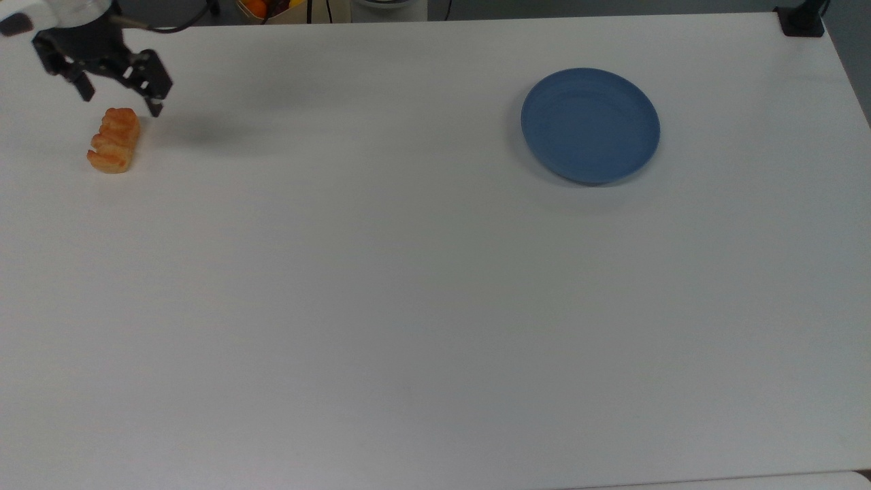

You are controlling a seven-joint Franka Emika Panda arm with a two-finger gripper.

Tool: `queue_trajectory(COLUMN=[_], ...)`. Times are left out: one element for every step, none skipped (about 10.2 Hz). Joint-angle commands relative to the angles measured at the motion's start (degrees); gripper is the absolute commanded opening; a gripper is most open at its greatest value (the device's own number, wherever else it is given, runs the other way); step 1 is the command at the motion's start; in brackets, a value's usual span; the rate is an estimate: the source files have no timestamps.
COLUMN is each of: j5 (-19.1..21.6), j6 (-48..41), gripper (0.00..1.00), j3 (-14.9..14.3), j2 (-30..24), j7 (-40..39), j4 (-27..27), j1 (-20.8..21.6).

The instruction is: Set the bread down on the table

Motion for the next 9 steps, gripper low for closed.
queue_trajectory(j5=[-3.9,-4.6,-4.6,-4.6,-4.7,-4.9,-4.8,-4.8,-4.8], j6=[-7.8,-9.3,-9.6,-9.6,-9.6,-9.4,-9.5,-9.6,-9.6], gripper=[1.0,1.0,1.0,1.0,1.0,1.0,1.0,1.0,1.0], j3=[9.2,13.7,18.3,20.7,21.1,21.0,20.7,20.7,20.7], j2=[-6.6,-7.8,-8.4,-9.1,-9.3,-9.3,-9.2,-9.2,-9.2], j7=[12.7,17.3,21.3,23.4,23.2,23.5,23.7,23.8,23.9], j4=[0.9,0.9,0.9,0.7,0.5,0.7,0.8,0.7,0.8], j1=[3.7,4.8,5.6,6.8,7.9,8.5,8.5,8.8,9.2])
